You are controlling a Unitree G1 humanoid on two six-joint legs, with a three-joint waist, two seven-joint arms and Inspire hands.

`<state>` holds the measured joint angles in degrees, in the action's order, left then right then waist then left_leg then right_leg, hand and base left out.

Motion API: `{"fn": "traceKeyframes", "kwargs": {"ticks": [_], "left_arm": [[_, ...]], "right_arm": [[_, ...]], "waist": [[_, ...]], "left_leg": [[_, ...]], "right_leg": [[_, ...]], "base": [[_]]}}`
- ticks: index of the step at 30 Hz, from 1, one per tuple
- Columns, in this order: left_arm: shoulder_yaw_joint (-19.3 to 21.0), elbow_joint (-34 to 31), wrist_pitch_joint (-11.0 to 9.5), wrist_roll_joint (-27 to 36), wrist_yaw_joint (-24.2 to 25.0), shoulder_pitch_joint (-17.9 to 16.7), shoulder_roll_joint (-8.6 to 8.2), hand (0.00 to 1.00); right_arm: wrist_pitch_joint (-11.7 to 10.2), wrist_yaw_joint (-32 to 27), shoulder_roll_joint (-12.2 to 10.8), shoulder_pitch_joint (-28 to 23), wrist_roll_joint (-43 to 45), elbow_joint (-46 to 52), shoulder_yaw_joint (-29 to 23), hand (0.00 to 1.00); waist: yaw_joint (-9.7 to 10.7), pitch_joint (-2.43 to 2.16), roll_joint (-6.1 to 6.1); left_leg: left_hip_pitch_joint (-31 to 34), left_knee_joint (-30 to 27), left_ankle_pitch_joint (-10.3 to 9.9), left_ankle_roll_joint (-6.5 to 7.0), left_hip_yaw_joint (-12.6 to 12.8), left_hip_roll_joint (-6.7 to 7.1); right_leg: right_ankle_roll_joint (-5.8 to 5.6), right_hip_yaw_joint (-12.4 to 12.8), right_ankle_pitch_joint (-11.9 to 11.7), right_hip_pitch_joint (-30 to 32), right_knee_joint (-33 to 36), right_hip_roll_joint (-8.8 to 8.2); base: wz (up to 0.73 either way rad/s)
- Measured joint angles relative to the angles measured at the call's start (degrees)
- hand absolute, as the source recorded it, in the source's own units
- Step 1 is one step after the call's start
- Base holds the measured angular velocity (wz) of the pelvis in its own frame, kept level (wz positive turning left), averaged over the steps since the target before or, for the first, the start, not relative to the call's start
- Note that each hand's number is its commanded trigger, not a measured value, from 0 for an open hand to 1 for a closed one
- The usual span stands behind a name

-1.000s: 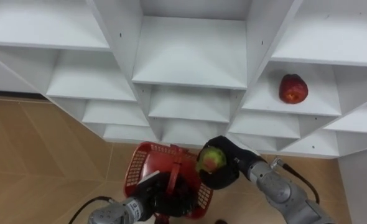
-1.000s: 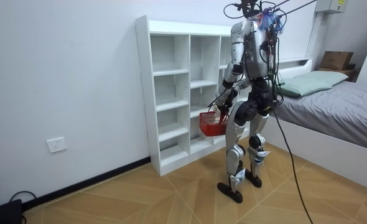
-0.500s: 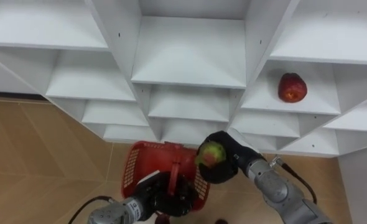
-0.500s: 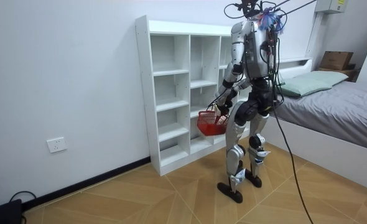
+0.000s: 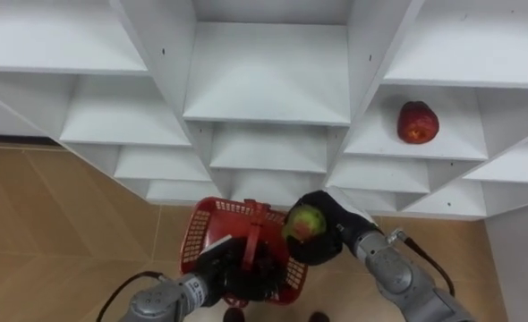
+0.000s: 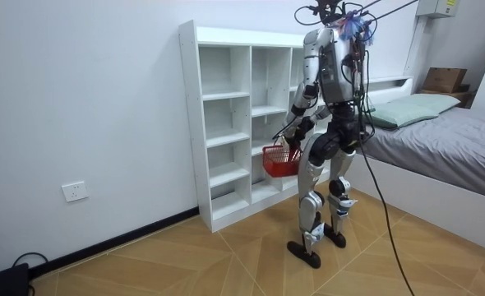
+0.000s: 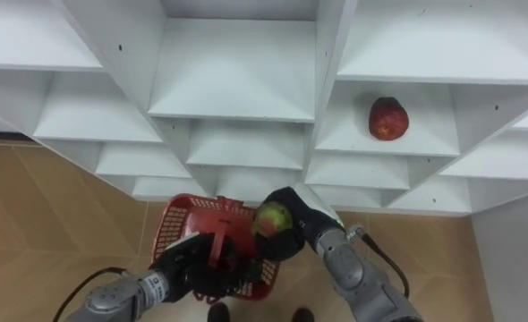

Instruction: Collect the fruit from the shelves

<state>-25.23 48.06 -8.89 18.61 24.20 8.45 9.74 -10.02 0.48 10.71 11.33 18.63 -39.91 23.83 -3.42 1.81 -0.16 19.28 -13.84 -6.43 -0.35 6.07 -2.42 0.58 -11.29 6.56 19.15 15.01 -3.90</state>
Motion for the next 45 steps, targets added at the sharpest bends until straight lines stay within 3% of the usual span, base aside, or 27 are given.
{"fn": "traceKeyframes", "kwargs": {"ticks": [1, 3, 4, 6, 7, 9, 24, 45], "left_arm": [[-0.24, -0.51, -0.31, 0.03, 0.01, 0.05, 0.00, 1.00], [-0.48, -1.32, -0.35, 0.09, 0.05, 0.07, -0.06, 1.00], [-0.60, -1.91, -0.36, 0.10, 0.05, 0.07, -0.14, 1.00], [-0.78, -2.34, -0.36, 0.10, 0.05, 0.08, -0.08, 1.00], [-0.82, -2.73, -0.36, 0.10, 0.06, 0.08, -0.16, 1.00], [-0.92, -3.38, -0.36, 0.09, 0.09, 0.09, -0.15, 1.00], [-3.78, -7.58, -1.02, 8.88, 0.21, 0.30, -0.25, 1.00], [-4.10, -8.09, -1.11, 8.67, 0.04, 0.61, -0.18, 1.00]], "right_arm": [[-0.17, -0.23, -0.04, 0.00, -0.46, -0.15, 0.09, 0.78], [-0.39, -0.33, -0.04, 0.00, -0.60, -0.19, 0.16, 0.75], [-0.44, -0.33, -0.03, 0.00, -0.70, -0.19, 0.17, 0.69], [-0.49, -0.47, 0.07, 0.15, -0.89, -0.19, 0.08, 0.40], [-0.50, -0.48, 0.09, 0.27, -0.89, -0.19, 0.07, 0.12], [-0.57, -0.56, 0.08, 0.67, -0.89, -0.55, 0.08, 0.00], [-1.32, -0.93, -1.36, 1.06, -0.87, -3.12, 1.50, 0.00], [-1.91, -0.92, -1.34, 1.06, -0.94, -3.12, 1.76, 0.00]], "waist": [[-0.01, 0.00, -0.01], [0.07, 0.00, -0.02], [0.08, 0.01, -0.02], [0.07, 0.01, -0.03], [0.11, 0.03, -0.06], [0.15, 0.03, -0.07], [0.53, 0.05, -0.04], [0.14, 0.07, 0.00]], "left_leg": [[-0.02, 0.02, 0.00, 0.00, 0.02, 0.01], [-0.03, 0.01, 0.00, 0.00, 0.04, 0.01], [-0.03, -0.01, 0.00, 0.00, 0.04, 0.01], [-0.04, -0.03, 0.01, 0.00, 0.05, 0.00], [-0.04, -0.05, 0.01, 0.00, 0.04, 0.00], [-0.05, -0.17, 0.01, 0.00, 0.05, -0.01], [-0.02, -0.53, 0.00, 0.00, 0.11, -0.07], [0.13, -0.44, -0.01, -0.03, 0.21, -0.29]], "right_leg": [[0.00, 0.03, 0.00, 0.00, 0.00, 0.00], [0.00, 0.05, 0.00, 0.01, 0.01, 0.00], [0.00, 0.05, 0.00, 0.01, 0.02, 0.00], [0.00, 0.06, 0.00, 0.01, 0.07, 0.00], [0.00, 0.07, 0.00, 0.02, 0.09, 0.00], [0.00, 0.11, 0.00, 0.00, 0.13, 0.00], [-0.01, 0.13, 0.01, -0.11, 0.31, -0.02], [0.06, 0.12, -0.19, -0.19, -0.25, 0.24]], "base": [[0.00], [0.00], [0.00], [0.00], [0.00], [0.00], [0.00], [0.00]]}}
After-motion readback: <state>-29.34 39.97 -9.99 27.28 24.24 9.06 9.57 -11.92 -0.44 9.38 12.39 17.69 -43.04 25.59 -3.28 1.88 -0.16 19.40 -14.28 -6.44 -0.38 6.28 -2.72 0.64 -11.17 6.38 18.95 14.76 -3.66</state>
